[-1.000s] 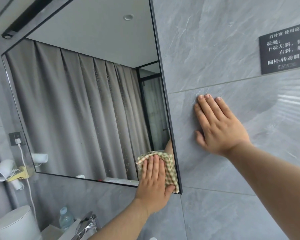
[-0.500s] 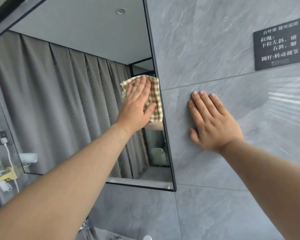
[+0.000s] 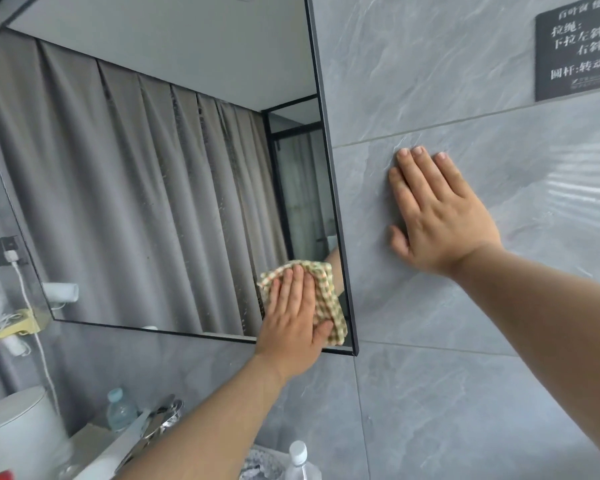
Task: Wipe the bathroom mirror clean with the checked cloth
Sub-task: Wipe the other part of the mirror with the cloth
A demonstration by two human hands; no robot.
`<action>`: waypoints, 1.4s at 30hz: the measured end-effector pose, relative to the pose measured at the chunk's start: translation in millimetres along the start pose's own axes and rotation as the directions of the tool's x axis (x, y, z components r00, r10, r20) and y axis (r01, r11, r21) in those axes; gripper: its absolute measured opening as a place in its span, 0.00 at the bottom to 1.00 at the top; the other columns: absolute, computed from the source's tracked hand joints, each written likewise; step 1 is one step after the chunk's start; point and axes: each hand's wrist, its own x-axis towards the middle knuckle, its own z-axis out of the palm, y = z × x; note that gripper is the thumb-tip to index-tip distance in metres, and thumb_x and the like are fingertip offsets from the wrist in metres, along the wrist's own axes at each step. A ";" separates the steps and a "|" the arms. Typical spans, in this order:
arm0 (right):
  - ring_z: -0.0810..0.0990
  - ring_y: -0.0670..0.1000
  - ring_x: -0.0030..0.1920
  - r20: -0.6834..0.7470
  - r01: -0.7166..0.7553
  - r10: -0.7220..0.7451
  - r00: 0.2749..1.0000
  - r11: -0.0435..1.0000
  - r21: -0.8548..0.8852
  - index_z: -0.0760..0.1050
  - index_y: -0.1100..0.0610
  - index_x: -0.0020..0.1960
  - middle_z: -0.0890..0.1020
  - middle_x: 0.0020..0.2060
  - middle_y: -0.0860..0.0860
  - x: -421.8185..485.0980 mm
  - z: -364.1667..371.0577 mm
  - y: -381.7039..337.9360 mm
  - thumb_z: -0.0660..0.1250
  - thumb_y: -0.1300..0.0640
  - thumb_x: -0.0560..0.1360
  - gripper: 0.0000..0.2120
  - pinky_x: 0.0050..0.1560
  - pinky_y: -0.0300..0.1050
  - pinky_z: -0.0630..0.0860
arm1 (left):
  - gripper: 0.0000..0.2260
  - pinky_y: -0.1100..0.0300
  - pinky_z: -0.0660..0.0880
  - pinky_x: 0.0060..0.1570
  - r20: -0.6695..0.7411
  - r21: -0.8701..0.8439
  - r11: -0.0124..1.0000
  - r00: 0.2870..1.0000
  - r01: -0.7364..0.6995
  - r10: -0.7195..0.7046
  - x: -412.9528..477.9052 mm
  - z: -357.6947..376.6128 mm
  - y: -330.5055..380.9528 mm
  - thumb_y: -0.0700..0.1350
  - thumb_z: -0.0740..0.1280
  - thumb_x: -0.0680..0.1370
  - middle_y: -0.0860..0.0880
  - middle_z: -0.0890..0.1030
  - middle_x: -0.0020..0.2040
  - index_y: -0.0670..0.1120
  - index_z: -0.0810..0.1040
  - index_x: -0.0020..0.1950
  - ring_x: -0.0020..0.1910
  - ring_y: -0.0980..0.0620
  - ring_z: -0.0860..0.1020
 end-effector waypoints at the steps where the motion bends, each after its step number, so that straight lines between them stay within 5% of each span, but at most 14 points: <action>1: 0.60 0.66 0.76 -0.001 0.000 0.000 1.000 1.000 0.004 0.61 0.69 0.75 0.61 0.76 0.67 -0.1 -0.3 -0.5 0.60 0.48 0.74 0.37 0.77 0.62 0.54 | 0.40 0.46 0.41 0.77 -0.003 0.014 0.999 1.000 -0.030 0.031 -8.4 4.2 4.8 0.60 0.54 0.80 0.42 0.35 0.81 0.40 0.35 0.80 0.81 0.44 0.40; 8: 0.60 0.67 0.76 0.004 0.000 0.000 1.000 1.000 -0.001 0.61 0.69 0.75 0.61 0.75 0.67 0.4 -0.3 -0.7 0.59 0.47 0.74 0.37 0.77 0.63 0.54 | 0.43 0.47 0.40 0.78 0.054 0.086 0.984 0.987 -0.156 0.152 -11.3 3.1 0.3 0.64 0.56 0.78 0.43 0.36 0.81 0.42 0.37 0.80 0.81 0.45 0.40; 15: 0.60 0.67 0.76 -0.010 0.002 -0.002 1.000 1.000 0.006 0.61 0.69 0.75 0.61 0.76 0.67 -0.3 0.8 0.3 0.59 0.48 0.74 0.37 0.77 0.63 0.54 | 0.42 0.54 0.26 0.74 -0.005 0.070 0.997 0.999 -0.045 0.046 99.5 -69.6 -9.3 0.65 0.50 0.78 0.47 0.23 0.75 0.45 0.24 0.75 0.76 0.51 0.26; 21: 0.59 0.66 0.77 -0.009 0.002 -0.002 1.000 1.000 0.009 0.60 0.69 0.76 0.61 0.76 0.67 -0.4 1.4 -0.5 0.59 0.48 0.74 0.37 0.78 0.62 0.53 | 0.39 0.51 0.30 0.76 -0.008 0.050 0.998 1.000 -0.023 0.023 128.0 -96.0 -13.4 0.63 0.45 0.79 0.45 0.30 0.78 0.42 0.29 0.77 0.76 0.50 0.27; 27: 0.60 0.66 0.76 -0.025 -0.002 0.003 1.000 1.000 0.026 0.60 0.69 0.76 0.61 0.76 0.67 -0.1 0.5 -0.9 0.59 0.48 0.74 0.36 0.77 0.62 0.54 | 0.40 0.49 0.29 0.75 0.021 0.041 0.997 0.998 -0.065 0.064 92.3 -65.3 12.0 0.63 0.47 0.79 0.43 0.27 0.76 0.43 0.26 0.75 0.76 0.47 0.27; 35: 0.60 0.66 0.76 -0.014 0.001 0.000 1.000 0.999 0.039 0.60 0.69 0.76 0.61 0.76 0.66 -0.2 -1.3 -0.1 0.60 0.48 0.74 0.37 0.77 0.62 0.54 | 0.41 0.43 0.45 0.78 -0.079 0.063 0.981 0.979 -0.183 0.187 7.5 0.4 23.8 0.61 0.54 0.80 0.39 0.40 0.81 0.38 0.38 0.80 0.81 0.41 0.44; 42: 0.60 0.66 0.76 -0.029 0.004 -0.002 1.000 0.999 0.045 0.59 0.69 0.76 0.61 0.76 0.66 -0.8 0.7 0.9 0.58 0.48 0.75 0.36 0.78 0.62 0.53 | 0.39 0.45 0.44 0.78 0.051 -0.003 1.000 0.999 0.014 -0.013 -44.9 29.5 36.9 0.62 0.55 0.79 0.40 0.43 0.82 0.37 0.50 0.79 0.81 0.44 0.41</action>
